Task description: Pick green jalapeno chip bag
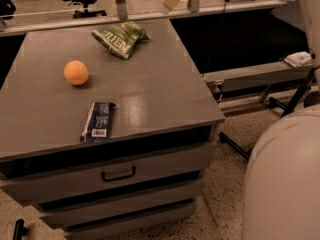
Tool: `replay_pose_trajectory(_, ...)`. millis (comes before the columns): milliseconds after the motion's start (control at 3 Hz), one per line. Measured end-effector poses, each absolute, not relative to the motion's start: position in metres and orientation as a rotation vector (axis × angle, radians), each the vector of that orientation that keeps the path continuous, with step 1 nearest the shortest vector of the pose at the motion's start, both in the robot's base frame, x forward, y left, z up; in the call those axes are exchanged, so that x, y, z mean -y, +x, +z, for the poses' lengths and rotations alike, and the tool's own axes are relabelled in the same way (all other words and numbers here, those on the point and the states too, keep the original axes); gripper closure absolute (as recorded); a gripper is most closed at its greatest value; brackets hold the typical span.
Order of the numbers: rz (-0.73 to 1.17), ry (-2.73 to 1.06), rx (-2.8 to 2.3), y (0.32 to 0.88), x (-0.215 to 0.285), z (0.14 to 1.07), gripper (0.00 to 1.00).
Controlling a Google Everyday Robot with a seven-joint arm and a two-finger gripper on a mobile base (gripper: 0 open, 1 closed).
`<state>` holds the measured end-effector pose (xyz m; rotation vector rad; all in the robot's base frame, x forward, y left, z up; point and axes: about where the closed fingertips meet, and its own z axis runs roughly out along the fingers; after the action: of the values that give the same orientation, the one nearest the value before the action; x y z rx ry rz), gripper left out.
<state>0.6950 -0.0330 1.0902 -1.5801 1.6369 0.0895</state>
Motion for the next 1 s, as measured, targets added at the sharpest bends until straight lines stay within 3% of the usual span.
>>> replay_pose_trajectory(667,0.131,-1.596,-1.624,0.704,0.021,1.076,0.0)
replay_pose_trajectory(1000,0.236,-1.64,-1.592,0.73,-0.009,1.028,0.0)
